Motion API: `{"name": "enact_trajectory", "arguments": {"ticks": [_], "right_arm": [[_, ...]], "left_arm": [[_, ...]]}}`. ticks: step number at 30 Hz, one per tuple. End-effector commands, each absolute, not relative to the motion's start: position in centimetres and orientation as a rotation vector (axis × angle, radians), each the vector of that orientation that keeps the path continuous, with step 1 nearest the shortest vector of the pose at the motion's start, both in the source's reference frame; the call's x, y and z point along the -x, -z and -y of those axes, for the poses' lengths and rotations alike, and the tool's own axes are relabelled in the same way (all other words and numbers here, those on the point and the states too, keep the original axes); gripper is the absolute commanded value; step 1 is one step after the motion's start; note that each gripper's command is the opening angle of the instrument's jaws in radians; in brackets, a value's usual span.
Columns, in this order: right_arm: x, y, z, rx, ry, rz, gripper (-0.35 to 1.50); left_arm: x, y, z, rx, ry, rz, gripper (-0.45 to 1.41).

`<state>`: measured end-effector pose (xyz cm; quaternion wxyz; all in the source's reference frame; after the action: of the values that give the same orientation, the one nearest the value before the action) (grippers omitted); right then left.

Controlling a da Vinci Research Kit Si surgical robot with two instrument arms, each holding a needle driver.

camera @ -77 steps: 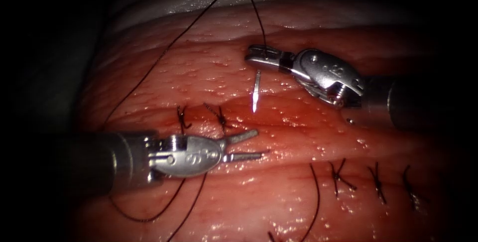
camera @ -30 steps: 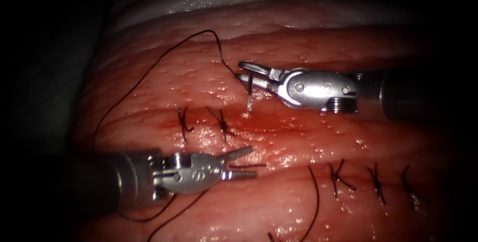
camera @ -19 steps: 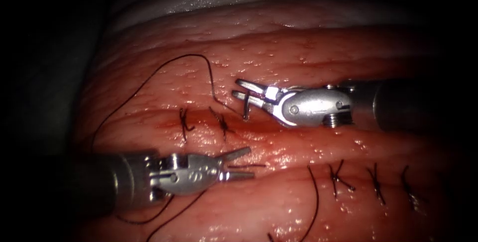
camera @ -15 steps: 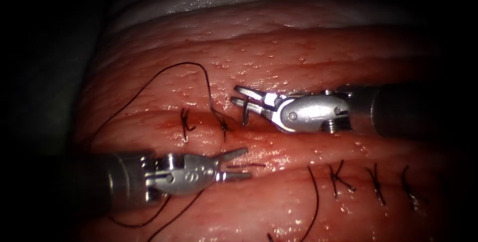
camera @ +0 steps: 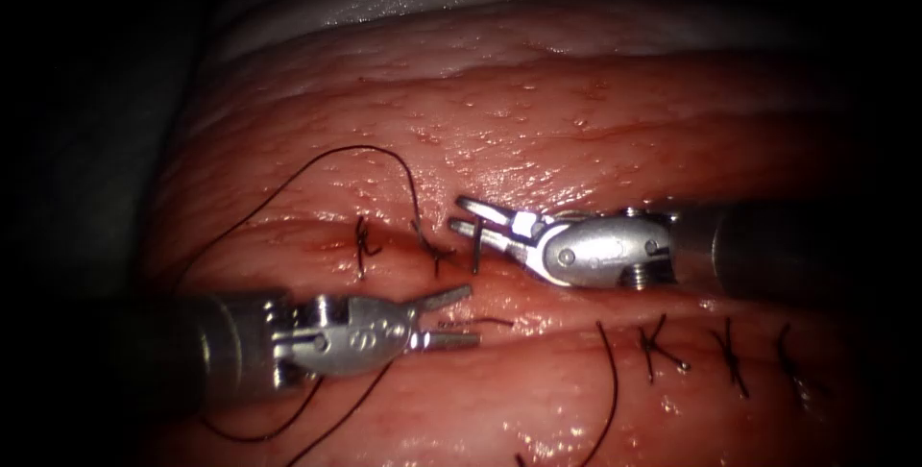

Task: Wound Closure
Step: With the right needle driver, insert the needle through the skin above the wound.

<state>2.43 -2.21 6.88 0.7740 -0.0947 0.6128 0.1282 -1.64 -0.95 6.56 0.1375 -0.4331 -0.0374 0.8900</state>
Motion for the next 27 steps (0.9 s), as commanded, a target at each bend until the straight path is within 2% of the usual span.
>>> {"name": "enact_trajectory", "arguments": {"ticks": [1, 19, 27], "right_arm": [[-2.5, -6.96, 2.27, 0.197, -0.265, -1.318, -0.35], [-2.51, -7.21, 2.63, 0.041, -0.194, -1.205, -0.35], [-2.33, -7.12, 2.55, 0.072, -0.226, -1.169, -0.35]], "left_arm": [[1.69, -6.62, 0.95, 1.253, -2.575, 0.108, 0.09], [1.66, -6.62, 0.96, 1.25, -2.576, 0.108, 0.09], [1.65, -6.62, 0.97, 1.247, -2.577, 0.106, 0.07]]}}
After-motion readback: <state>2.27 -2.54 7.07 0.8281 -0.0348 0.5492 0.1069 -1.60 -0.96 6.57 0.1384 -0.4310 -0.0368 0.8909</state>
